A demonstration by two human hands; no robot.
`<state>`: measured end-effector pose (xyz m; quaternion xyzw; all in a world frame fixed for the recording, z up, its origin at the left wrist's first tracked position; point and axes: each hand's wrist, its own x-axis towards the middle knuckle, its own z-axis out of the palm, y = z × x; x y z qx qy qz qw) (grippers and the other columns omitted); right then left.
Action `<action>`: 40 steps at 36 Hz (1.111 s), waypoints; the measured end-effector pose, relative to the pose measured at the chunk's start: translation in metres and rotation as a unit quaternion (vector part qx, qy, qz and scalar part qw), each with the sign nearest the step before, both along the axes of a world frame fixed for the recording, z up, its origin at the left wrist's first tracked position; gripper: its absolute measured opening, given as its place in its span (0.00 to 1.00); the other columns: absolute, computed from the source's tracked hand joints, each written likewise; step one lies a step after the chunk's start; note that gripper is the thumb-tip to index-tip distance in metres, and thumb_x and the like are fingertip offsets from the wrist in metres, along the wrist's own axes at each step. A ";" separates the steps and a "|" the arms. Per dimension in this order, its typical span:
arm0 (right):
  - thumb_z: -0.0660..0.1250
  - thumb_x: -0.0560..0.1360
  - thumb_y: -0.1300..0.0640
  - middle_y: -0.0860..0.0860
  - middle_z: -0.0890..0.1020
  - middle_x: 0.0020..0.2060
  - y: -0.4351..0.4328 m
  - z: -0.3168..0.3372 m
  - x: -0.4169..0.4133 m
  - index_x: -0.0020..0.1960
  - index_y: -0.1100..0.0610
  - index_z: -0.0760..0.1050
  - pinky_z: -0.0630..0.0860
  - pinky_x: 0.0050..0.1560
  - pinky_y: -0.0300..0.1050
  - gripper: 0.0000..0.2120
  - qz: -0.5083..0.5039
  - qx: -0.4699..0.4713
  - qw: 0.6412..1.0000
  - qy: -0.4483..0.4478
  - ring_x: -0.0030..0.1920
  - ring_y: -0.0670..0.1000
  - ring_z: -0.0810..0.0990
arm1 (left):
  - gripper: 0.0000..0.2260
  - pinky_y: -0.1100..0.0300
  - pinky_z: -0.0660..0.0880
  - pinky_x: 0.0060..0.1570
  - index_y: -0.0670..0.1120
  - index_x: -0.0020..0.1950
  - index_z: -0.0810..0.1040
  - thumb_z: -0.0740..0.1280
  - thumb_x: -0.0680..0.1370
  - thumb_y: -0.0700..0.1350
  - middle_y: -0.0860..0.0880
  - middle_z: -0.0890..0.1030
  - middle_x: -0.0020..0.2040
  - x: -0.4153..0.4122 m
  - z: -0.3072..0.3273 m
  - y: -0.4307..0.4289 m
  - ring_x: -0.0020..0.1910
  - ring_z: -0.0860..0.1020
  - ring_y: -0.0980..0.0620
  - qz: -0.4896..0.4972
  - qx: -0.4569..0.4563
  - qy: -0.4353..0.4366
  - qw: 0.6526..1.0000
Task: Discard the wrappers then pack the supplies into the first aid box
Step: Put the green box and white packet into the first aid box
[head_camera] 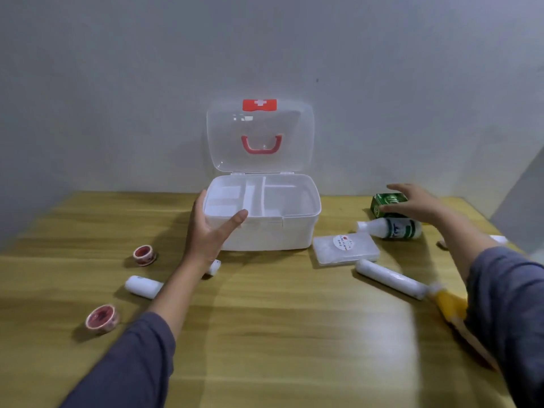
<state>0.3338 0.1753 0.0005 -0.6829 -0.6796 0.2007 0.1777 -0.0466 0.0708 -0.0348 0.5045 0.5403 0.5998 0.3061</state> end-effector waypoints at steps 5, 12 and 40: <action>0.69 0.69 0.41 0.53 0.67 0.71 0.007 -0.007 0.011 0.70 0.52 0.65 0.64 0.70 0.52 0.34 0.019 -0.021 0.999 -0.019 0.70 0.56 0.66 | 0.44 0.46 0.68 0.68 0.57 0.71 0.62 0.76 0.58 0.63 0.52 0.72 0.69 0.001 -0.004 0.005 0.69 0.70 0.52 0.010 -0.012 -0.005 1.000; 0.62 0.69 0.34 0.53 0.71 0.67 0.012 -0.009 0.002 0.68 0.48 0.67 0.67 0.63 0.55 0.32 0.024 0.050 0.986 -0.158 0.67 0.57 0.68 | 0.49 0.45 0.68 0.68 0.55 0.72 0.62 0.75 0.56 0.68 0.50 0.70 0.70 0.004 -0.005 0.009 0.70 0.69 0.50 0.014 -0.020 0.000 1.000; 0.61 0.71 0.35 0.56 0.74 0.56 -0.026 0.062 -0.143 0.63 0.55 0.69 0.76 0.50 0.55 0.29 0.181 0.272 0.939 -0.108 0.52 0.58 0.76 | 0.47 0.50 0.65 0.70 0.56 0.73 0.59 0.76 0.59 0.63 0.54 0.68 0.71 0.008 0.005 0.001 0.71 0.65 0.52 -0.032 -0.017 -0.009 0.999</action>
